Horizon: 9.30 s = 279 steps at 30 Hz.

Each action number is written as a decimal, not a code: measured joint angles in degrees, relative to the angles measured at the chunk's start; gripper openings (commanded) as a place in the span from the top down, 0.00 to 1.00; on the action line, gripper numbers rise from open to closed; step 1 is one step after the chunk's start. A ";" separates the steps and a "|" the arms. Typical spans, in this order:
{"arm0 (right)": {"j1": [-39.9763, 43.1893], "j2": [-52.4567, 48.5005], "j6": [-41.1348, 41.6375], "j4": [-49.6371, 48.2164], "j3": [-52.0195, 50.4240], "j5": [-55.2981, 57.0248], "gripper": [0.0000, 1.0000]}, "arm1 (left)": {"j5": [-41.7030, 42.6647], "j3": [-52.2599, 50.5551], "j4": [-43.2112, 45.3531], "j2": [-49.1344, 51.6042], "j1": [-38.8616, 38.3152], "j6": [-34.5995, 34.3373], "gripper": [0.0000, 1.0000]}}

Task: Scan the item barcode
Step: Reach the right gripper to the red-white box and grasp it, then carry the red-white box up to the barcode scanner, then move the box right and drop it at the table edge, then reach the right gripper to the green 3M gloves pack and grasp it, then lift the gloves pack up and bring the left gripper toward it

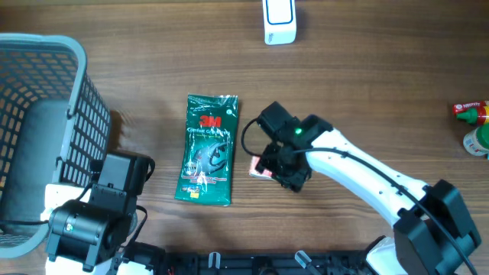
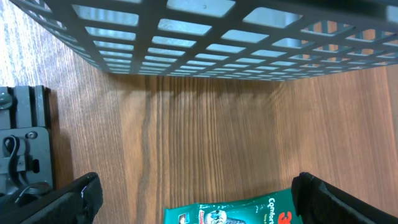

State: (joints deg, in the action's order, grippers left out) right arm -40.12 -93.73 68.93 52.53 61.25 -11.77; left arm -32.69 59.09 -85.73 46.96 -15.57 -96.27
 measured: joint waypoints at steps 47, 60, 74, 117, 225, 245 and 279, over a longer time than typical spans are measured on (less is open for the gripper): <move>6.78 9.53 13.99 -19.30 -16.15 1.27 0.52 | 0.02 0.00 -0.04 0.00 0.00 0.00 0.00; 6.78 6.95 18.47 -33.27 -24.15 3.23 0.81 | 0.02 0.00 0.00 0.02 0.00 0.00 0.00; 10.34 3.69 -23.74 -71.49 -24.96 -28.20 0.96 | 0.02 0.00 0.02 0.02 0.00 0.00 0.00; 26.12 3.93 -73.11 -31.34 9.62 -4.07 0.95 | 0.00 0.00 0.00 0.00 0.00 0.00 0.00; 16.20 -36.63 -24.52 36.17 40.17 -26.58 0.96 | 0.00 0.00 0.00 0.02 0.00 0.00 0.00; 16.44 -6.43 -64.59 26.18 40.52 -13.77 0.96 | 0.02 0.00 3.15 0.02 0.00 0.00 0.00; 16.44 2.43 -80.28 23.02 31.34 -20.72 0.96 | 56.15 0.00 50.29 18.01 -10.95 65.81 0.00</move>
State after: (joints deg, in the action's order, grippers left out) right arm -23.68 -91.31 -11.35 75.55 92.60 -32.49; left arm 23.46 59.09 -35.44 64.97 -26.52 -30.46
